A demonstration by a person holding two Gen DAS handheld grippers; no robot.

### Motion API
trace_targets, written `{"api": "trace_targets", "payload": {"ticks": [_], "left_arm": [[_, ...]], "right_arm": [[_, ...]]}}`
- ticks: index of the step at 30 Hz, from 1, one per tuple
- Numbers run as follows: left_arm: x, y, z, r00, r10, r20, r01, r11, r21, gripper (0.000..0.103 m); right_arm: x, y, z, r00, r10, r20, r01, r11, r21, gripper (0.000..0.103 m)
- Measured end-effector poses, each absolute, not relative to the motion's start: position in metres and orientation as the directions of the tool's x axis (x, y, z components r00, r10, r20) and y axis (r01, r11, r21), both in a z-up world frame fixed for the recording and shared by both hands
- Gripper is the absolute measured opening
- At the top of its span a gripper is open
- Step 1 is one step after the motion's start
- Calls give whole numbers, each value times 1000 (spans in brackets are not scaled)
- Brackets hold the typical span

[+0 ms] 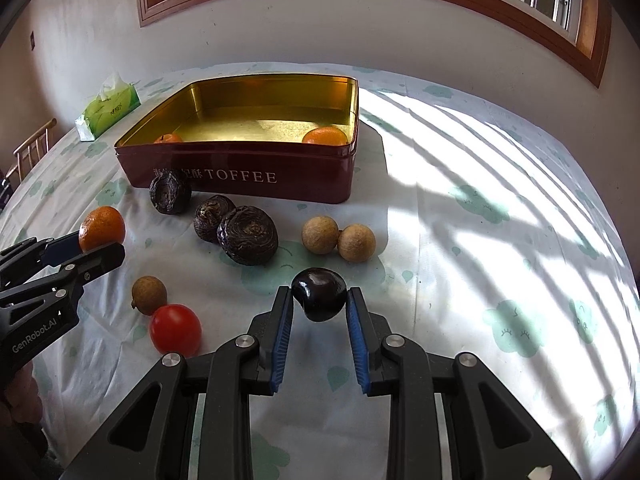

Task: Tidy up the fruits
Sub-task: 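Carry the plum and the orange over the tin with both tools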

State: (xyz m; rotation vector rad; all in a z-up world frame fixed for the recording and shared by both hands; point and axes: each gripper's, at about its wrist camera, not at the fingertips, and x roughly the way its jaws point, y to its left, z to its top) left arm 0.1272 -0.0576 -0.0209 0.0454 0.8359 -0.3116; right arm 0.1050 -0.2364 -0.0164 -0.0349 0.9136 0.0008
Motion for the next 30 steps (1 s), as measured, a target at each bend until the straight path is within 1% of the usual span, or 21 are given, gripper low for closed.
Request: {"api": "trace_targets", "payload": {"ticks": [12, 17, 22, 30], "left_arm": [[158, -45, 22, 703, -257, -663, 277, 958, -77, 40], [183, -45, 31, 714, -246, -656, 264, 962, -74, 40], [203, -52, 29, 714, -235, -659, 267, 962, -54, 40], [226, -60, 13, 692, -224, -687, 270, 962, -41, 40]], "right_arm": [[141, -227, 28, 679, 14, -734, -50, 998, -26, 25], [165, -222, 39, 696, 27, -718, -67, 997, -28, 25], [189, -219, 33, 675, 53, -736, -79, 997, -1, 25], [217, -213, 16, 644, 56, -763, -89, 996, -2, 25]]}}
